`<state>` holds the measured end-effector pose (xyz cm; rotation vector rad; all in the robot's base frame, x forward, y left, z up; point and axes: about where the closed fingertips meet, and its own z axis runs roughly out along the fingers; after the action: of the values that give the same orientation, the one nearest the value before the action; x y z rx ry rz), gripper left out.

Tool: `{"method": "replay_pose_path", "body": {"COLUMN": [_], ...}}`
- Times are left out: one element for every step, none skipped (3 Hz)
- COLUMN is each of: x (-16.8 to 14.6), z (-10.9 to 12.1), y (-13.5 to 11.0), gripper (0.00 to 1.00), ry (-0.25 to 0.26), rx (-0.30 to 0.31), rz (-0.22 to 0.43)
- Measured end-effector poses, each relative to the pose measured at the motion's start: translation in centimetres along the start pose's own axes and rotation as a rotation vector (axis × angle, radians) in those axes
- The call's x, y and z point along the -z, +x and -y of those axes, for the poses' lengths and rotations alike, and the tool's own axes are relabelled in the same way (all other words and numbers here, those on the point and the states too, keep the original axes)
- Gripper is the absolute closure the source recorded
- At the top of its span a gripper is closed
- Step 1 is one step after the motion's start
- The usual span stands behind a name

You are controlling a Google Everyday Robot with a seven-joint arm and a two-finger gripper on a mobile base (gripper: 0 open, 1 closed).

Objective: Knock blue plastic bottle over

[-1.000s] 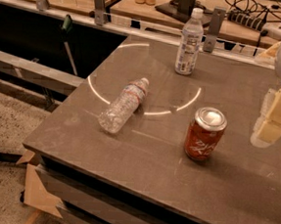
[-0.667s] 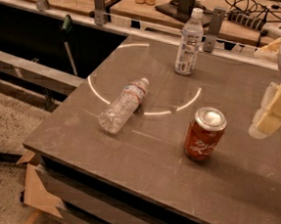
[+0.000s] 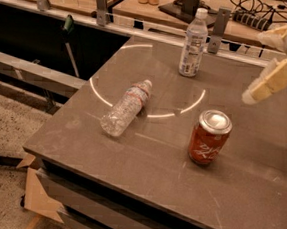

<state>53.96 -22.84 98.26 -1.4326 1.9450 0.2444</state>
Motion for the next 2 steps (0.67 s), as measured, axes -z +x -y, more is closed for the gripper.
{"method": "replay_pose_path", "body": {"x": [-3.3,-5.6], "z": [4.0,5.8], "y": [-0.2,-0.2], "gripper": [0.00,0.00], "ry": [-0.006,0.011], "rx": [-0.220,-0.402], "rz": [0.198,0.349]}}
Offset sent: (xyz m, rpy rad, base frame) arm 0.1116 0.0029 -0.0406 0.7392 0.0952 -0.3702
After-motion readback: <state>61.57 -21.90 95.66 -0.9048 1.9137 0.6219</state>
